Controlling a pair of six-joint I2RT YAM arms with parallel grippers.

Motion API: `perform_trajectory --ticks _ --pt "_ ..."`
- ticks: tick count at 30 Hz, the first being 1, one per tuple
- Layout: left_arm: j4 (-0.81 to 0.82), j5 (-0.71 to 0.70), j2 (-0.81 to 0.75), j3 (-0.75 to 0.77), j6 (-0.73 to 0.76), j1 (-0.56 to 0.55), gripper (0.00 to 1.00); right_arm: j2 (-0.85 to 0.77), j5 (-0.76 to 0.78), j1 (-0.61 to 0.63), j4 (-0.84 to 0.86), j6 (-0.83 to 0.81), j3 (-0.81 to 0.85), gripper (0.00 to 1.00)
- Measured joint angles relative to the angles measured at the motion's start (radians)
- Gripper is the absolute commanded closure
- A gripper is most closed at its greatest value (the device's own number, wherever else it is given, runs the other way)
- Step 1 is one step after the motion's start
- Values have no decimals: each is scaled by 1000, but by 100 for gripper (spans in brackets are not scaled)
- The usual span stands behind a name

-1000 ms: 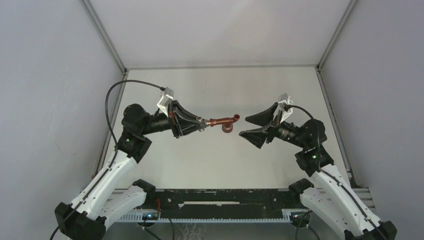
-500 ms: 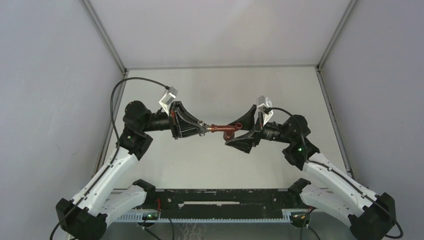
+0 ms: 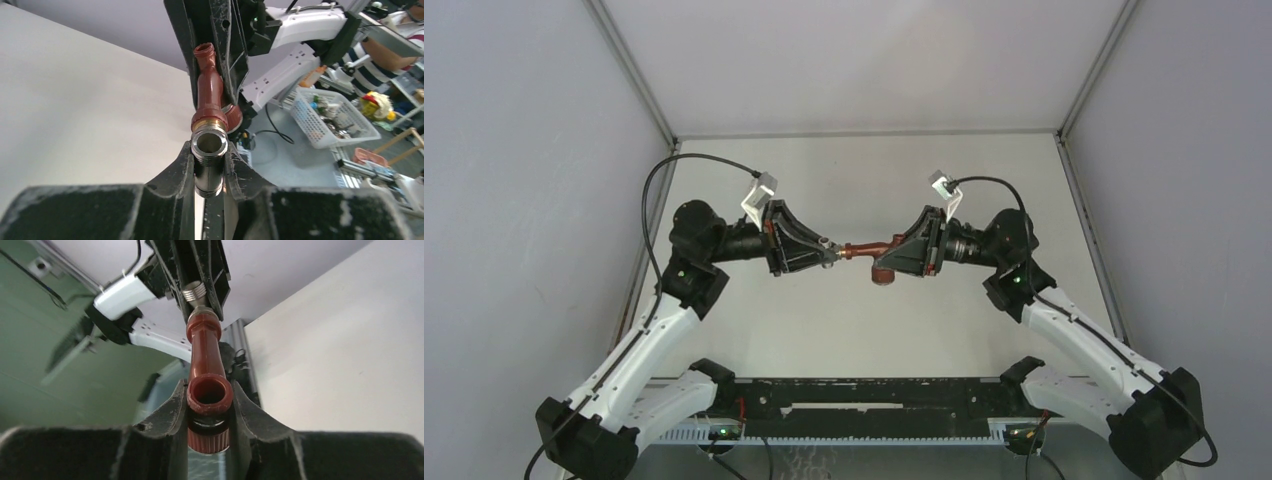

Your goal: Install the water faucets

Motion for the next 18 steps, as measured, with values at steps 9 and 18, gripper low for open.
perform_trajectory --ticks 9,18 --pt "-64 -156 -44 -8 240 -23 100 162 -134 -110 -129 418 154 67" --pt "-126 -267 -68 -71 372 -29 100 230 -180 -122 -97 671 135 38"
